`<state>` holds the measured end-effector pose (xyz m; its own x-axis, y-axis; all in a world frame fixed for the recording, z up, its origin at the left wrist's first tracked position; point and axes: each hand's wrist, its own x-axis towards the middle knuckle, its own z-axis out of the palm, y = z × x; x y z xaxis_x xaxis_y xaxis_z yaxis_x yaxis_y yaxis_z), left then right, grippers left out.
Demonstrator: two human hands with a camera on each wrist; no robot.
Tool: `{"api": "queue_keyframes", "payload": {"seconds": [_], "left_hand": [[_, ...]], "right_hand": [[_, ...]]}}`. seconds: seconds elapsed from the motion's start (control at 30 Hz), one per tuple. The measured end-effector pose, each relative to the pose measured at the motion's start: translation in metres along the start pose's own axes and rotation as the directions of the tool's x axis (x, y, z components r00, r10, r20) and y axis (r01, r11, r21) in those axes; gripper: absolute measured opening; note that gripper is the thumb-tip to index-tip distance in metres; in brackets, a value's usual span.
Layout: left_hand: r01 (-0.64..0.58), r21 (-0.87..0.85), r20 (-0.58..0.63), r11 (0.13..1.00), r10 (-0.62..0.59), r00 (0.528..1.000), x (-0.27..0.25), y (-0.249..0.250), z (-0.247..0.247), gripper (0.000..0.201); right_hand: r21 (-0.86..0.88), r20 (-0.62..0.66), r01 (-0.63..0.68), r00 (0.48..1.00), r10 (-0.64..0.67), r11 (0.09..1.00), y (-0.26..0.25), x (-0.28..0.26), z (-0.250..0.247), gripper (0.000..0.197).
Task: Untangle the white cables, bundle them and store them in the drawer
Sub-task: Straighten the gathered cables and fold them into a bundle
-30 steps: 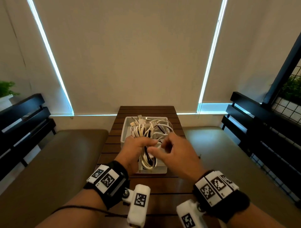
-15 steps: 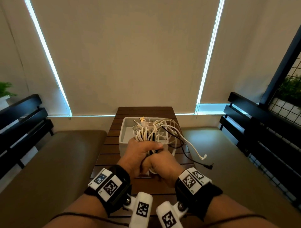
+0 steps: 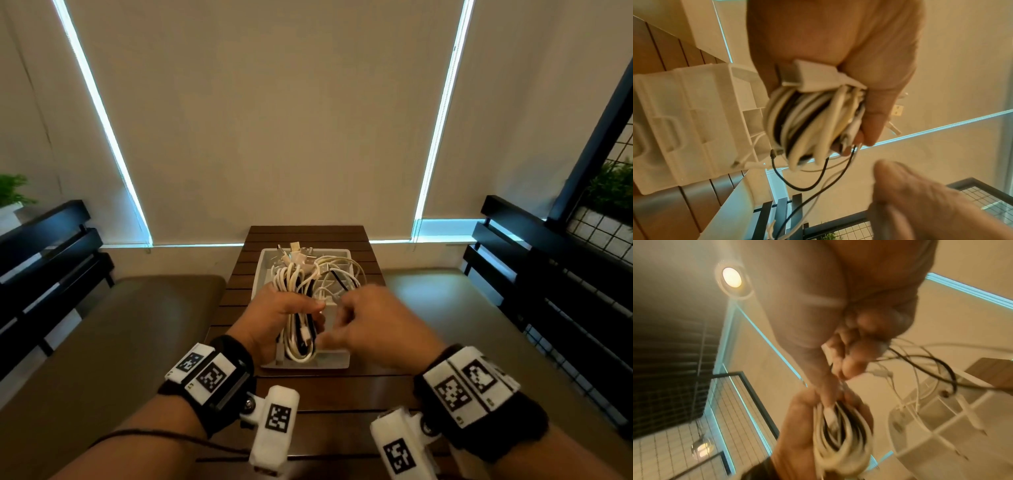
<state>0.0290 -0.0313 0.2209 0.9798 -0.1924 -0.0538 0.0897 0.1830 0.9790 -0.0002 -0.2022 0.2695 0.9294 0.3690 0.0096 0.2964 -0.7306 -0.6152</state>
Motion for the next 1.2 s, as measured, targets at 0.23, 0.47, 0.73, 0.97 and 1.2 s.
{"api": "queue_keyframes", "payload": {"seconds": [0.23, 0.47, 0.73, 0.97, 1.2], "left_hand": [[-0.048, 0.040, 0.112, 0.998, 0.043, 0.993, -0.006, 0.004, 0.007, 0.017], [-0.036, -0.011, 0.102, 0.999, 0.037, 0.994, -0.009, 0.005, -0.003, 0.012], [-0.025, -0.006, 0.012, 1.000, 0.025, 1.000, -0.008, 0.000, 0.001, 0.009], [0.001, 0.111, -0.052, 0.994, 0.005, 0.999, -0.008, -0.013, 0.010, 0.010], [0.003, 0.099, -0.094, 0.995, 0.007, 0.996, -0.011, -0.011, 0.013, 0.013]], "right_hand": [[-0.315, -0.128, 0.039, 0.988, -0.083, 0.948, 0.016, 0.037, -0.020, 0.104], [0.231, -0.080, 0.179, 0.983, -0.165, 0.956, 0.039, 0.045, -0.018, 0.014], [-0.052, -0.147, 0.241, 0.958, -0.246, 0.969, 0.040, 0.042, -0.015, 0.019], [-0.015, 0.009, 0.229, 0.973, -0.229, 0.973, 0.043, 0.048, -0.006, 0.018], [-0.238, 0.026, 0.129, 0.992, -0.127, 0.963, 0.054, 0.044, -0.005, 0.038]]}}
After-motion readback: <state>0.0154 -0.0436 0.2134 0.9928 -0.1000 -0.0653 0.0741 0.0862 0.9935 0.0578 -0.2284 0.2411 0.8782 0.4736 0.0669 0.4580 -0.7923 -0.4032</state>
